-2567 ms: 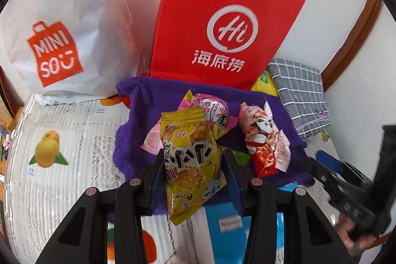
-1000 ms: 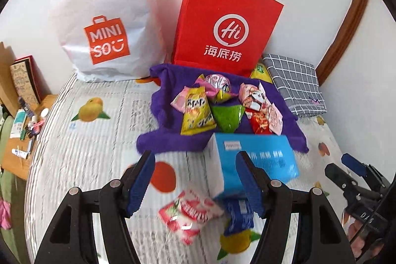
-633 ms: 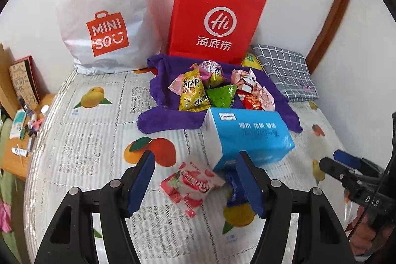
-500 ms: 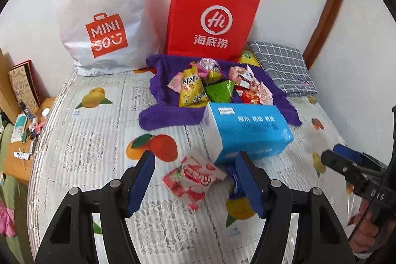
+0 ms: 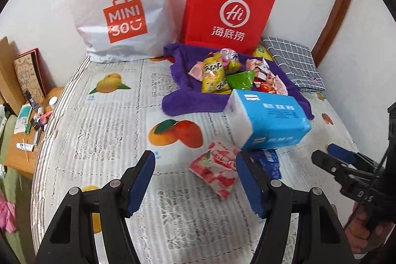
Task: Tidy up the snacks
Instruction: 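Grasp the blue snack packet with the right gripper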
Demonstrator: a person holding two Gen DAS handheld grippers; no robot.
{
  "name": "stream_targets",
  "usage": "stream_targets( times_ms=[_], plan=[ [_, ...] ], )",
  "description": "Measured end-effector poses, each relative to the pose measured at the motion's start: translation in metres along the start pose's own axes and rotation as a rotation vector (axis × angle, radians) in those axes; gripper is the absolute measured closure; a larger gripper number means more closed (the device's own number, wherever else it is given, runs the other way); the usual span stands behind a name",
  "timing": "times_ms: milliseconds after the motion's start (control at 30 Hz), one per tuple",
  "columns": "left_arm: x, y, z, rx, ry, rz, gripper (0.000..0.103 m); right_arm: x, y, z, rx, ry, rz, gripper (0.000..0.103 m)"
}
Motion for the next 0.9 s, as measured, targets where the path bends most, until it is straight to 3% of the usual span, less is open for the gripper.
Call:
stream_targets(
  times_ms=[567, 767, 833, 900],
  plan=[
    [-0.022, 0.035, 0.004, 0.041, 0.025, -0.011, 0.037, -0.075, 0.023, 0.012, -0.044, 0.126, -0.070, 0.030],
    [-0.027, 0.047, 0.007, 0.067, 0.039, -0.020, 0.037, -0.082, 0.037, 0.012, 0.013, 0.090, -0.023, 0.030],
    [-0.028, 0.050, 0.008, 0.078, 0.045, -0.022, 0.037, -0.085, 0.041, 0.012, 0.041, 0.082, 0.015, 0.034],
    [-0.030, 0.052, 0.009, 0.085, 0.051, -0.024, 0.037, -0.087, 0.045, 0.012, 0.082, 0.069, 0.084, 0.051]
  ],
)
Point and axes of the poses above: each gripper's, at about its wrist camera, not at the fingertips, and x roughly against the way its jaws point, y to its left, z to its underside, the point moved 2 cm from there along -x, roughly the way its jaws point, and after that the axes turned 1 degree about -z, right-handed, at the moved point
